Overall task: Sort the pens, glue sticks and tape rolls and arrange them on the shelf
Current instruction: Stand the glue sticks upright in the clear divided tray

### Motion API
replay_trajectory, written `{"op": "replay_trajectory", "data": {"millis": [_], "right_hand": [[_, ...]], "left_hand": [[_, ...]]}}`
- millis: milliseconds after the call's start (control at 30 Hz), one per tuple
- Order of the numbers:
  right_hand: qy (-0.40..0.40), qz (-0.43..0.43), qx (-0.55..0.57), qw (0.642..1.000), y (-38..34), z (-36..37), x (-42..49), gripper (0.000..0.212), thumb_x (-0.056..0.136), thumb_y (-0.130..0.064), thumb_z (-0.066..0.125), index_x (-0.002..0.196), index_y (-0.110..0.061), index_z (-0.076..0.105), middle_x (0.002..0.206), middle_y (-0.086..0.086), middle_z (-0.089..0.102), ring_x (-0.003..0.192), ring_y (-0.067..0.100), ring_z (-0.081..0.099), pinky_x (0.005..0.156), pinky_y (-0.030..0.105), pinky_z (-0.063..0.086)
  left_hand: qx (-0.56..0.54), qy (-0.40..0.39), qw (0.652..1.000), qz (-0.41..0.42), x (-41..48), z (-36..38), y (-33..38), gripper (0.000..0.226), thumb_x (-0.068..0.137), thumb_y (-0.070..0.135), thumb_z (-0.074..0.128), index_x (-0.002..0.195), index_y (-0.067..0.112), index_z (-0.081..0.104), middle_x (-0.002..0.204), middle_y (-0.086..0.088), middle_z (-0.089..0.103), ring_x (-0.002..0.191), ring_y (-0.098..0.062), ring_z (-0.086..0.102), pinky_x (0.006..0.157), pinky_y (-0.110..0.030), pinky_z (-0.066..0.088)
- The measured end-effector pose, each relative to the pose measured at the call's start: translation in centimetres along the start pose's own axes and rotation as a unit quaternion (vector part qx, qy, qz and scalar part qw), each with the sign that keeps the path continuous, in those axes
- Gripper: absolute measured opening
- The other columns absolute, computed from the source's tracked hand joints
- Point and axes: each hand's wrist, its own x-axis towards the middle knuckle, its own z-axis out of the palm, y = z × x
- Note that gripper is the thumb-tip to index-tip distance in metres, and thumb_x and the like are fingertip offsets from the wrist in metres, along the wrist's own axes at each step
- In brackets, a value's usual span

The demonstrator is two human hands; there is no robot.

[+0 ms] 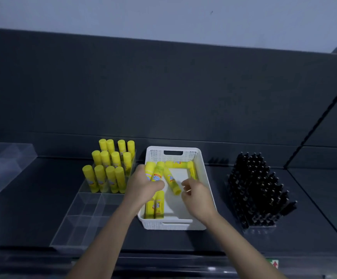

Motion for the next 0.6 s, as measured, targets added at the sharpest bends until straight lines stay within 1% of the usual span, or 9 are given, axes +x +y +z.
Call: {"op": "replay_trajectory", "data": {"millis": [67, 133, 267, 333, 400, 467, 500, 567, 600], "right_hand": [[-0.112, 0.037, -0.017, 0.993, -1.2, 1.4, 0.6, 0.034, 0.084, -0.022, 0.060, 0.117, -0.013, 0.057, 0.100, 0.003, 0.065, 0.090, 0.021, 0.060, 0.062, 0.019, 0.041], [-0.181, 0.064, -0.017, 0.981, -2.6, 2.8, 1.0, 0.033, 0.079, -0.035, 0.065, 0.105, -0.016, 0.057, 0.089, -0.001, 0.060, 0.077, 0.016, 0.056, 0.050, 0.017, 0.037], [-0.223, 0.080, -0.078, 0.968, -5.2, 5.1, 2.0, 0.024, 0.075, -0.038, 0.063, 0.072, -0.017, 0.052, 0.074, -0.002, 0.056, 0.075, 0.019, 0.056, 0.059, 0.025, 0.041], [-0.225, 0.087, -0.099, 0.965, -5.9, 5.9, 2.2, 0.025, 0.074, -0.034, 0.063, 0.066, -0.018, 0.046, 0.070, -0.002, 0.053, 0.078, 0.022, 0.058, 0.062, 0.027, 0.043], [-0.216, 0.088, -0.114, 0.966, -6.0, 6.5, 2.3, 0.025, 0.073, -0.031, 0.066, 0.079, -0.015, 0.048, 0.086, 0.001, 0.060, 0.091, 0.024, 0.062, 0.066, 0.029, 0.045], [-0.194, 0.092, -0.111, 0.970, -5.8, 6.7, 2.2, 0.039, 0.076, -0.026, 0.065, 0.108, -0.013, 0.047, 0.109, 0.004, 0.061, 0.107, 0.025, 0.060, 0.075, 0.030, 0.045], [-0.182, 0.095, -0.096, 0.974, -5.6, 6.6, 2.3, 0.046, 0.077, -0.022, 0.064, 0.118, -0.013, 0.045, 0.113, 0.004, 0.061, 0.110, 0.024, 0.059, 0.078, 0.030, 0.045], [-0.163, 0.112, -0.016, 0.980, -5.2, 6.0, 2.7, 0.046, 0.075, -0.016, 0.065, 0.117, -0.015, 0.048, 0.106, 0.003, 0.063, 0.103, 0.023, 0.061, 0.077, 0.028, 0.046], [-0.159, 0.129, 0.056, 0.977, -5.3, 5.4, 2.8, 0.043, 0.072, -0.013, 0.067, 0.112, -0.016, 0.052, 0.097, 0.002, 0.064, 0.093, 0.021, 0.063, 0.072, 0.027, 0.048]], "left_hand": [[-0.028, 0.023, 0.999, -0.007, -0.7, -1.0, -0.6, 0.032, 0.067, 0.013, 0.076, 0.092, 0.014, 0.056, 0.082, -0.005, 0.065, 0.073, -0.022, 0.064, 0.061, -0.034, 0.050], [-0.062, 0.040, 0.997, -0.011, -1.3, -1.7, -1.0, 0.030, 0.068, 0.011, 0.076, 0.091, 0.016, 0.057, 0.080, -0.004, 0.066, 0.066, -0.016, 0.063, 0.055, -0.029, 0.049], [-0.124, 0.062, 0.990, -0.005, -1.5, -3.2, -1.1, 0.026, 0.071, 0.007, 0.074, 0.091, 0.016, 0.059, 0.079, -0.003, 0.067, 0.063, -0.011, 0.062, 0.053, -0.025, 0.048], [-0.134, 0.079, 0.988, -0.005, -1.4, -3.8, -1.2, 0.026, 0.071, 0.008, 0.074, 0.090, 0.018, 0.059, 0.078, -0.001, 0.066, 0.068, -0.015, 0.062, 0.056, -0.028, 0.048], [-0.141, 0.095, 0.985, -0.007, -1.4, -4.3, -1.2, 0.025, 0.072, 0.011, 0.075, 0.090, 0.019, 0.059, 0.078, 0.000, 0.066, 0.072, -0.017, 0.064, 0.058, -0.029, 0.049], [-0.156, 0.100, 0.983, -0.009, -1.5, -4.4, -1.3, 0.024, 0.073, 0.015, 0.076, 0.090, 0.019, 0.060, 0.080, 0.001, 0.067, 0.076, -0.018, 0.065, 0.060, -0.031, 0.051], [-0.171, 0.100, 0.980, -0.014, -1.6, -4.3, -1.2, 0.024, 0.072, 0.018, 0.077, 0.090, 0.019, 0.061, 0.081, 0.000, 0.067, 0.078, -0.020, 0.066, 0.063, -0.034, 0.053], [-0.208, 0.098, 0.973, -0.027, -1.9, -4.3, -1.2, 0.027, 0.067, 0.029, 0.076, 0.088, 0.019, 0.064, 0.083, -0.002, 0.069, 0.083, -0.025, 0.067, 0.073, -0.042, 0.057], [-0.224, 0.097, 0.969, -0.031, -2.0, -4.2, -1.2, 0.027, 0.067, 0.033, 0.075, 0.088, 0.019, 0.065, 0.084, -0.003, 0.069, 0.087, -0.028, 0.067, 0.079, -0.046, 0.056]]}}
